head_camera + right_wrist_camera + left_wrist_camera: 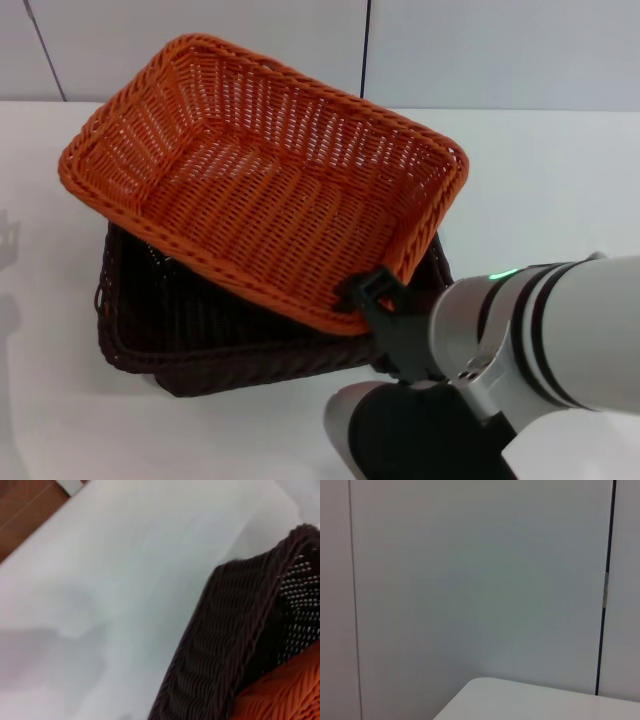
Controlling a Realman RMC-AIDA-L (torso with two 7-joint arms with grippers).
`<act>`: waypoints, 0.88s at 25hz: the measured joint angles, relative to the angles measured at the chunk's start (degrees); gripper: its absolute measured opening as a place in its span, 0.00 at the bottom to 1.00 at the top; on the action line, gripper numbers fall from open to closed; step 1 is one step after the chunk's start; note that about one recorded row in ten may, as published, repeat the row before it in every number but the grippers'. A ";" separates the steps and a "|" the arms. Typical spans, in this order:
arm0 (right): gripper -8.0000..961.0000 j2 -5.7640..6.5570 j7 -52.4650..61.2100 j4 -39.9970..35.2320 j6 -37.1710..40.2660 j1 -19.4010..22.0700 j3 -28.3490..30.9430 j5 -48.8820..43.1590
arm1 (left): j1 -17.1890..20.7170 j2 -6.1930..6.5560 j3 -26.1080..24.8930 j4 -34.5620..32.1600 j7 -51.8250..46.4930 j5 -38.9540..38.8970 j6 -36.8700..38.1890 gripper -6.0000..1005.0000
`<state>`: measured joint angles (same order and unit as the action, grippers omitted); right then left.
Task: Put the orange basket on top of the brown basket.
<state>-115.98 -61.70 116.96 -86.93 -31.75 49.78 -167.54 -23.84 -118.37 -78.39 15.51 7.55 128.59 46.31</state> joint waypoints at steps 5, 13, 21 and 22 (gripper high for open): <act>0.67 -0.10 0.35 -0.05 0.95 -0.34 -0.30 0.00 | 0.21 -0.10 0.10 0.01 0.00 0.10 -0.83 0.79; 0.67 -0.28 0.50 -0.10 1.82 -1.26 -0.23 -0.05 | 0.44 -0.11 0.68 -0.24 0.00 0.26 -1.42 0.79; 0.67 0.21 1.10 -0.08 1.02 -2.39 0.80 -0.15 | 0.47 -0.03 0.80 -0.63 0.00 0.26 -1.67 0.79; 0.67 0.22 1.12 -0.07 1.01 -2.58 0.65 -0.15 | 0.47 -0.03 0.80 -0.63 0.00 0.26 -1.67 0.79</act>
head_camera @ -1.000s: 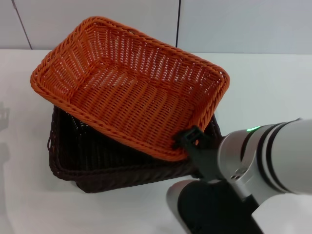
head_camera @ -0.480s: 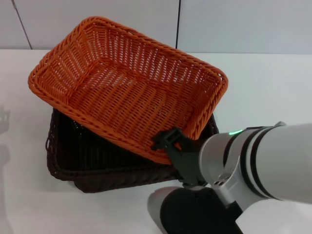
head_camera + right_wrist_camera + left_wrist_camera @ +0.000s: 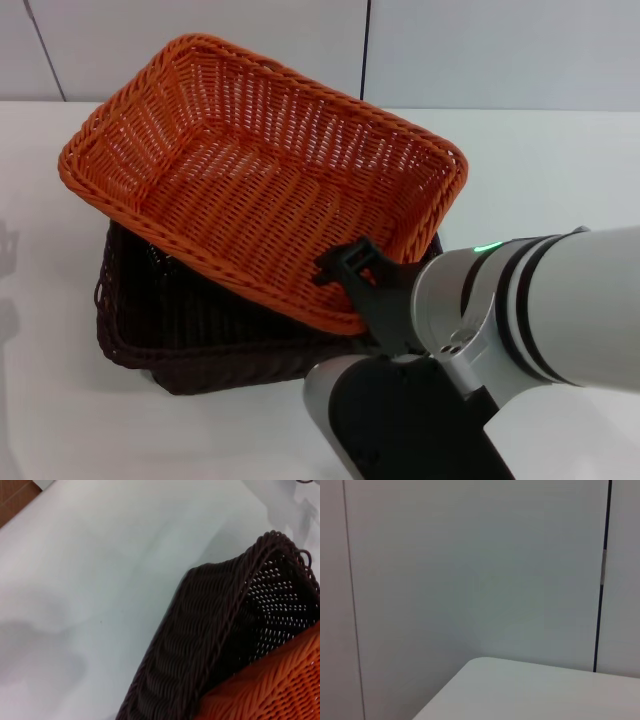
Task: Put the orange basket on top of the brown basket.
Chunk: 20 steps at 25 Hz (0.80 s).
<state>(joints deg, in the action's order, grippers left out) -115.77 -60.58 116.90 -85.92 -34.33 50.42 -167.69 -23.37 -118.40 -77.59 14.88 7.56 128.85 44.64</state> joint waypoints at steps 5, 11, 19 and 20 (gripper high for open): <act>0.67 -0.32 0.07 -0.02 0.40 -0.87 -0.76 -0.01 | -0.24 0.10 -0.02 -0.03 0.00 -0.01 -0.57 0.79; 0.67 -0.50 0.07 -0.37 3.42 -1.09 -3.20 0.03 | -0.43 0.11 -0.03 -0.10 0.00 -0.01 -0.68 0.79; 0.67 -0.80 -0.05 -0.72 7.15 -0.96 -4.68 0.07 | -0.40 0.11 -0.28 -0.11 0.00 -0.28 -0.70 0.79; 0.67 -0.68 -0.21 -0.75 8.43 -0.81 -4.13 0.07 | -0.34 0.10 -0.28 -0.11 0.00 -0.32 -0.70 0.79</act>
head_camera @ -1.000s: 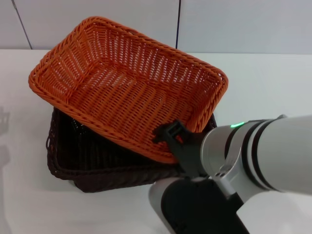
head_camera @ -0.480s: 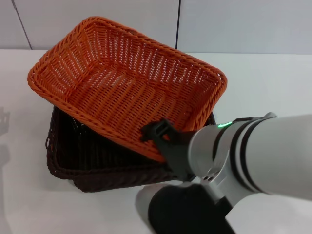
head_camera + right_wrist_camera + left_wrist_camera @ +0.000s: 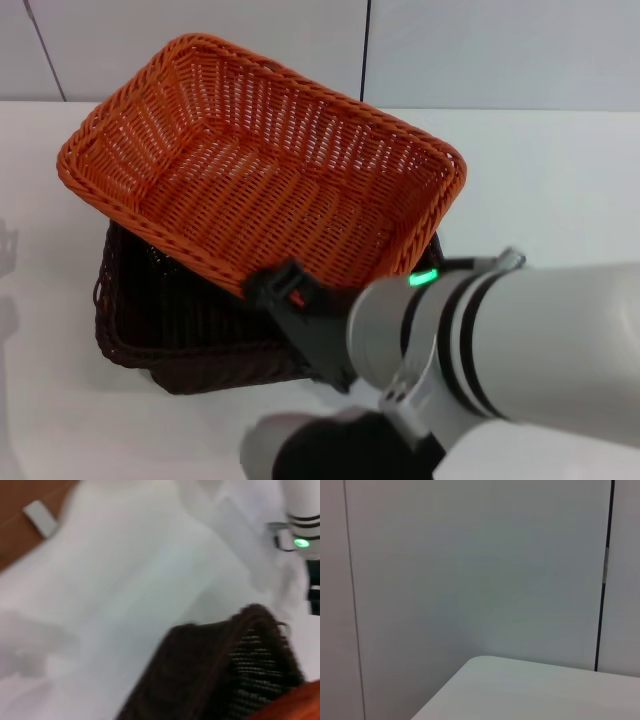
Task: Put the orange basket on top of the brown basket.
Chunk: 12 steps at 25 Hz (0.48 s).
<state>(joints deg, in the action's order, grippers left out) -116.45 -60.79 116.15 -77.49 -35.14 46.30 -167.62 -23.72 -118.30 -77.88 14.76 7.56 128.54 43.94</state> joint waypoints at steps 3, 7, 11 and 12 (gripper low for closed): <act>0.67 0.26 -0.11 -0.10 2.53 0.45 0.97 0.00 | 0.06 0.00 -0.03 0.00 0.00 -0.02 0.00 0.79; 0.67 0.44 -0.96 -0.83 10.61 2.95 5.45 0.01 | 0.09 0.01 -0.15 0.00 0.00 -0.08 0.00 0.79; 0.67 0.44 -2.19 -1.22 18.23 5.67 10.61 0.04 | 0.09 0.06 -0.17 0.00 0.00 -0.13 0.01 0.79; 0.67 0.27 -1.34 -1.38 25.76 8.85 13.99 0.09 | 0.06 0.07 -0.17 0.02 0.00 -0.12 0.07 0.79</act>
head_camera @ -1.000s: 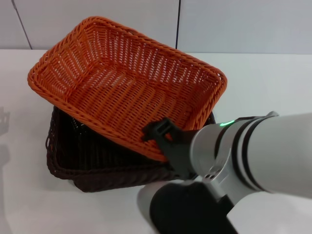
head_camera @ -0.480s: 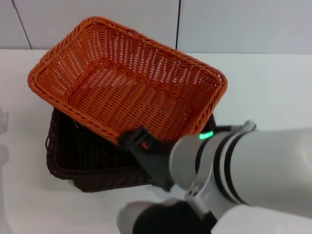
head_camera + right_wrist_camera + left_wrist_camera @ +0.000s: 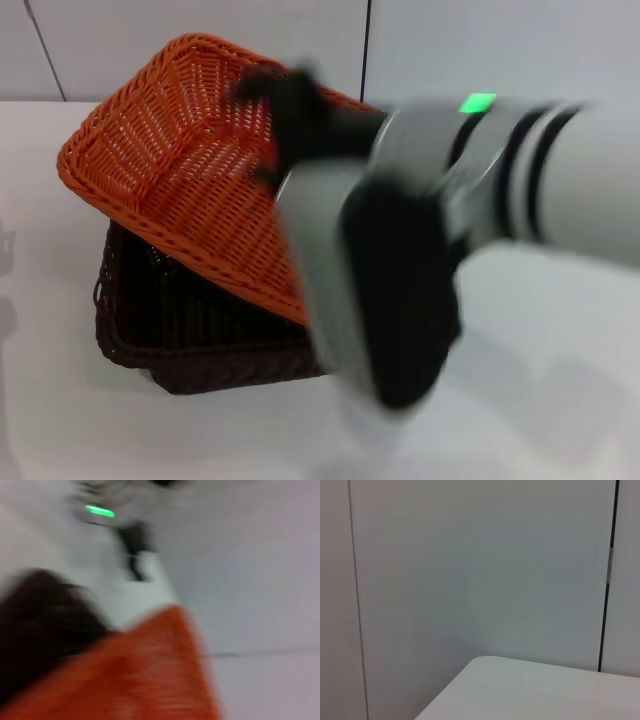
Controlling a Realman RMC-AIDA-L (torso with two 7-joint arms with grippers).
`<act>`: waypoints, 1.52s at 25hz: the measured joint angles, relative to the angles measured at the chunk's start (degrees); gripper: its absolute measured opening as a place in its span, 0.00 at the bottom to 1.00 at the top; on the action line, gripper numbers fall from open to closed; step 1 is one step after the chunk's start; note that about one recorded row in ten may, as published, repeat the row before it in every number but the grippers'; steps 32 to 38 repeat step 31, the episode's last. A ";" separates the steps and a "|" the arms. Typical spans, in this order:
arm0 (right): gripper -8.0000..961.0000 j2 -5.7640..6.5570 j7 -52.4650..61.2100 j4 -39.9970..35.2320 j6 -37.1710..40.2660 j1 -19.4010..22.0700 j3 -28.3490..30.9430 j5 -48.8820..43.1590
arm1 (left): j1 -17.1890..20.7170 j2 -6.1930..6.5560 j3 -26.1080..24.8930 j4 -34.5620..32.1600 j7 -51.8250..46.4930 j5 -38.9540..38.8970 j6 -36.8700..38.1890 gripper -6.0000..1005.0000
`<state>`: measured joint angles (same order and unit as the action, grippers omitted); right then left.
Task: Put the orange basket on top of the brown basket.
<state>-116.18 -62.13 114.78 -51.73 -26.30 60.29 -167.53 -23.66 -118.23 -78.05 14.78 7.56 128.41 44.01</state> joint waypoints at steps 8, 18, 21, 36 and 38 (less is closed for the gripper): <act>0.67 -3.49 17.71 -0.94 41.36 25.62 6.54 0.23 | 1.47 -0.11 0.35 1.91 0.00 0.15 4.29 0.79; 0.67 -3.67 36.09 -36.58 94.11 41.16 8.04 19.99 | 1.89 -0.07 0.45 2.40 -2.18 0.37 7.91 0.79; 0.67 -3.40 36.69 -45.30 107.25 39.88 6.98 27.36 | 2.05 -0.05 0.44 2.38 -2.17 0.44 8.22 0.79; 0.67 -3.20 39.03 -68.09 138.63 30.75 -3.41 52.68 | 1.73 0.14 -0.08 1.38 -1.64 0.43 9.76 0.79; 0.67 -3.20 39.03 -68.09 138.63 30.75 -3.41 52.68 | 1.73 0.14 -0.08 1.38 -1.64 0.43 9.76 0.79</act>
